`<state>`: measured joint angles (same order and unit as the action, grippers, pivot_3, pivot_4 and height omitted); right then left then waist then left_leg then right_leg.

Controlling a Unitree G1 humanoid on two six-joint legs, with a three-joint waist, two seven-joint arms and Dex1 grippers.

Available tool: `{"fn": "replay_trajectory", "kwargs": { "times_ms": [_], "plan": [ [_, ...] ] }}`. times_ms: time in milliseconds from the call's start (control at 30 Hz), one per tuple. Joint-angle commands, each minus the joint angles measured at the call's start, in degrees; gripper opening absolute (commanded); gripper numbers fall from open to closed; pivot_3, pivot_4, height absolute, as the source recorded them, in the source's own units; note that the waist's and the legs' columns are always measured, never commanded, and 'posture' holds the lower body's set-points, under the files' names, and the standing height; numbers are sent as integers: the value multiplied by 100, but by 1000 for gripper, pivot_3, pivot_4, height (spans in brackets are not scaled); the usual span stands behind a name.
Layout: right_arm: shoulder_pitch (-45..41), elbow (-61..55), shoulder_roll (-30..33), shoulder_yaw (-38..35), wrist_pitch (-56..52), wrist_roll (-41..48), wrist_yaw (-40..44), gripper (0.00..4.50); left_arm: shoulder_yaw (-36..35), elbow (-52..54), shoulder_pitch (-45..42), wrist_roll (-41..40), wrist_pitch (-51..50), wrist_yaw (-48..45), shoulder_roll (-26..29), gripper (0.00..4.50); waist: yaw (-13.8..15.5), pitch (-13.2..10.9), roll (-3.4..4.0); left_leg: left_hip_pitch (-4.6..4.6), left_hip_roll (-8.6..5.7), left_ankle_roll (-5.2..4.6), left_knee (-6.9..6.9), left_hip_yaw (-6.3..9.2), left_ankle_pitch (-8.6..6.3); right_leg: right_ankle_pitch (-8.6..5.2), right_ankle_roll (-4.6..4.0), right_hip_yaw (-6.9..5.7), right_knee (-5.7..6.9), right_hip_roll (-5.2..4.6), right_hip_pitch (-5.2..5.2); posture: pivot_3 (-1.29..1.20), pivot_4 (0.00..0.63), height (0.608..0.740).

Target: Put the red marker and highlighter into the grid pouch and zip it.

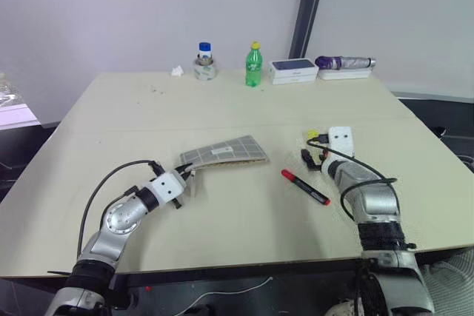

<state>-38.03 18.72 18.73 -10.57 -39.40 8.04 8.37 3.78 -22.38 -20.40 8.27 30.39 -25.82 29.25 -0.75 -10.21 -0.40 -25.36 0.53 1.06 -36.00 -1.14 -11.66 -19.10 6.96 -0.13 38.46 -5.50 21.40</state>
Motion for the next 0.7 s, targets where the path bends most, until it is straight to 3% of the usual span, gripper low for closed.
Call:
{"fn": "replay_trajectory", "kwargs": {
  "times_ms": [33, 67, 167, 333, 433, 600, 700],
  "plan": [
    [-464, 439, 244, -123, 10, -7, 19, 4474, -72, 202, 64, -6, 62, 60, 76, 0, -5, 0, 0, 0, 0, 0, 0, 0, 0, 0, 0, 0, 0, 0, 1, 0, 150, 740],
    [-550, 623, 273, -162, 42, 10, 1, 4474, -73, 222, 81, -1, 55, 65, 79, 0, -7, 0, 0, 0, 0, 0, 0, 0, 0, 0, 0, 0, 0, 0, 1, 0, 150, 740],
    [-745, 1036, 290, -279, 50, 120, -3, 3596, -76, 267, 112, 13, 30, 89, 71, 0, -2, 0, 0, 0, 1, 0, 0, 0, 0, 0, 0, 0, 0, 0, 0, 0, 150, 740],
    [-769, 1135, 323, -199, 158, 66, 48, 963, -58, 299, 126, 57, 13, 121, 59, 0, -7, 0, 0, 0, 2, 0, 0, 0, 0, 0, 0, 0, 0, 0, -1, 0, 150, 740],
    [-614, 695, 379, -116, 319, 51, 196, 881, -40, 272, 85, 78, 14, 136, 42, 0, -4, 0, 0, 0, 2, 0, 0, 0, 0, 0, 0, 0, 1, 0, -1, 0, 150, 740],
    [216, -858, 842, 714, 1392, 71, 1916, 881, -19, 178, -1, 74, 34, 107, 21, 0, 9, -2, 4, -5, 1, -2, -1, 0, -1, 0, 0, 1, 0, 0, 4, 0, 150, 740],
    [865, -1723, 926, 558, 1586, 835, 2915, 881, 14, 67, -87, 108, 38, 102, 3, 0, 25, 0, 0, -3, 1, -3, -3, 3, -2, 0, 1, -1, -3, 2, -2, 0, 150, 740]
  ]
}}
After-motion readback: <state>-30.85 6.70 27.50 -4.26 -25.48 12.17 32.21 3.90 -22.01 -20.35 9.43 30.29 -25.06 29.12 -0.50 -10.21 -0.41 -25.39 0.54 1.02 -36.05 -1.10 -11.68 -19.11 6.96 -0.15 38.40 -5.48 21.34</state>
